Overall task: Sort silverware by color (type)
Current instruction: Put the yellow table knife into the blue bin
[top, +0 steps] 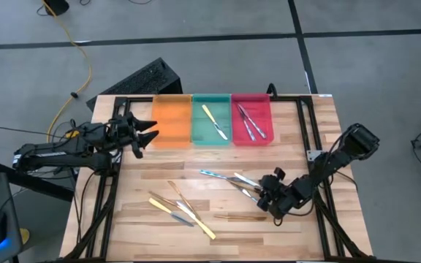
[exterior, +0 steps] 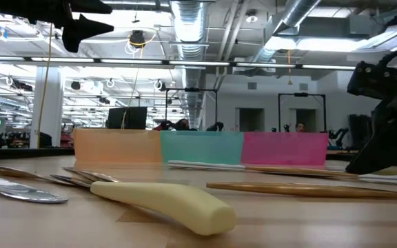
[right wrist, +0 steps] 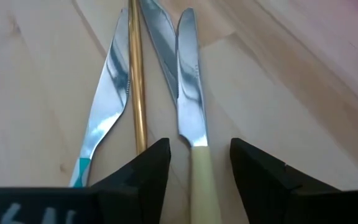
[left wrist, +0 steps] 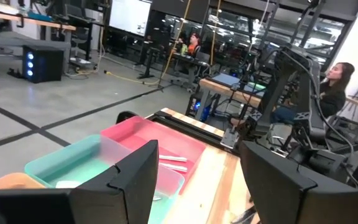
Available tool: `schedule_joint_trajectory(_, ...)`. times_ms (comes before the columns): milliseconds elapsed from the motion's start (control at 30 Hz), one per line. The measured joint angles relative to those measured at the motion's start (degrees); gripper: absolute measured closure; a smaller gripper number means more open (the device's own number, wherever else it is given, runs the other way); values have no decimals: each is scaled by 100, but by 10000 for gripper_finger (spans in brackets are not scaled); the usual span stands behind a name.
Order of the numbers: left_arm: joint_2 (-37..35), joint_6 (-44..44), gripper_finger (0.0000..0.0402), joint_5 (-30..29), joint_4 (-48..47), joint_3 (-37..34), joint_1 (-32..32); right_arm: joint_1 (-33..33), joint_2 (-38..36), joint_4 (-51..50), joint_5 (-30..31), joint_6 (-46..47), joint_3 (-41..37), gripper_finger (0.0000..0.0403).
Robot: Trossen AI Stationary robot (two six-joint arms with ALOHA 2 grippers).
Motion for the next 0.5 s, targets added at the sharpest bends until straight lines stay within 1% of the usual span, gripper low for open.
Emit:
schedule_joint_trajectory(67,0,0,193,-5,0,0,0,32,-17,29,34,141,-64,209)
schedule_joint_trajectory(367,0,0,193,-10,4,0,0,53,-215,303,-26,178,-340,211)
schedule_joint_trajectory(500,0,0,193,-10,7,0,-1,1,-214,329,-53,-33,-345,211)
